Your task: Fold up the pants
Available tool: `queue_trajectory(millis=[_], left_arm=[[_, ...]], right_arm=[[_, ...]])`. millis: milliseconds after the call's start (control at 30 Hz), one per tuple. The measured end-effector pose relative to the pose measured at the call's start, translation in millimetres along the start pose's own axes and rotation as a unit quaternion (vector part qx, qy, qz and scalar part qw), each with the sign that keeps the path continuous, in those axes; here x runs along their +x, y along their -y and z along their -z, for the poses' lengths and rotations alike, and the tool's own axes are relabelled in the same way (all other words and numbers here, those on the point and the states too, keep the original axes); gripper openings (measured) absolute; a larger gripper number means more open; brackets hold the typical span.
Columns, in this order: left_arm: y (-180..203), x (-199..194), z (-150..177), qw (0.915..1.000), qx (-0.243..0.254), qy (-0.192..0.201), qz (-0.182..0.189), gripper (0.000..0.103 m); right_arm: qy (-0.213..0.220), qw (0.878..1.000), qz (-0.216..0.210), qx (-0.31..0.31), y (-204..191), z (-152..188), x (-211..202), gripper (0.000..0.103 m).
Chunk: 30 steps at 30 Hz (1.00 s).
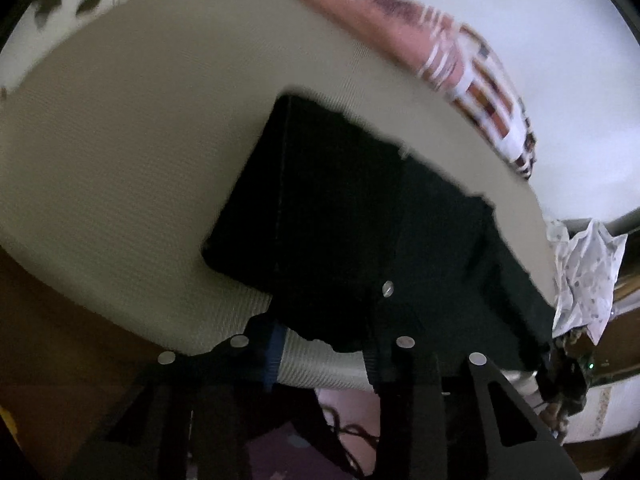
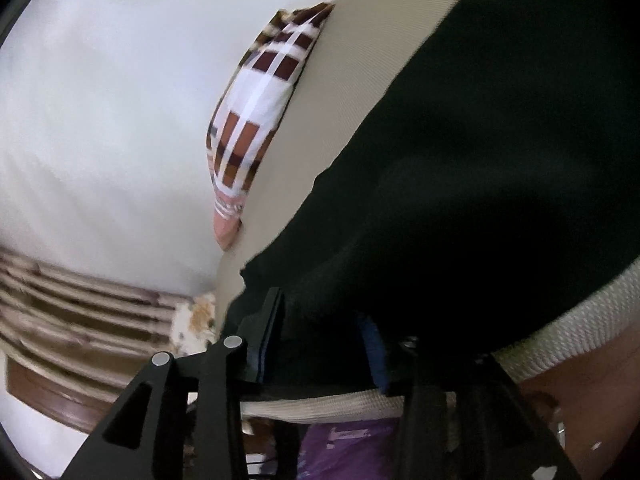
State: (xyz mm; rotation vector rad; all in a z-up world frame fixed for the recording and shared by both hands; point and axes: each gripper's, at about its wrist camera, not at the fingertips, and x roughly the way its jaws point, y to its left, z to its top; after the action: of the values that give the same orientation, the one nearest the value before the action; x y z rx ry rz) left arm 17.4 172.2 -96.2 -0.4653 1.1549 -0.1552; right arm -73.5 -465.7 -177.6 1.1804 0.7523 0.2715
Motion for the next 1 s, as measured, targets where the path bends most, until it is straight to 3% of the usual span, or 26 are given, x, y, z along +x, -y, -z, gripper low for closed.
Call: queue_trajectory(millis=[133,267,367,467,567,667,733,867,1000], left_arm=[[0.2,-30.4,-23.3,0.9996,0.005,0.027,0.005,0.032],[6.1,-9.7,-27.9,0.9977,0.046,0.008,-0.049,0.032],[-2.1,8.5,-21.5,0.9968,0.044,-0.008,-0.066,0.032],[-10.0,10.7,-16.9,0.9977,0.035,-0.004,-0.057,0.032],[-11.6,-4.0,-20.2,0.9994,0.02,0.015,-0.024,0.032],[-8.8,-20.4,-28.6,0.9994,0.009,0.034,0.002,0.032],[-4.3,-28.1,-34.7,0.999,0.009,0.042,0.009,0.032],[6.6,-35.7,-41.4,0.9981,0.028,0.054,0.007,0.032],[11.4,-28.6,-40.7,0.9974,0.047,0.052,-0.016,0.032]], right_arm=[[0.024,0.999,-0.005,0.035,18.2,-1.6,-20.5,0.046],[0.062,0.994,-0.022,0.084,42.7,-6.1,-39.2,0.048],[0.09,0.989,-0.024,0.113,56.6,-8.8,-52.9,0.05],[0.117,0.985,-0.02,0.126,66.4,-13.7,-69.1,0.052],[0.14,0.978,-0.025,0.153,80.0,-19.9,-82.3,0.055],[0.139,0.974,-0.042,0.174,88.5,-24.3,-85.1,0.058],[0.124,0.978,-0.043,0.16,83.3,-24.0,-80.9,0.062],[0.078,0.992,-0.004,0.094,55.9,-22.2,-56.5,0.065],[0.093,0.994,0.038,0.051,37.2,-28.4,-42.3,0.067]])
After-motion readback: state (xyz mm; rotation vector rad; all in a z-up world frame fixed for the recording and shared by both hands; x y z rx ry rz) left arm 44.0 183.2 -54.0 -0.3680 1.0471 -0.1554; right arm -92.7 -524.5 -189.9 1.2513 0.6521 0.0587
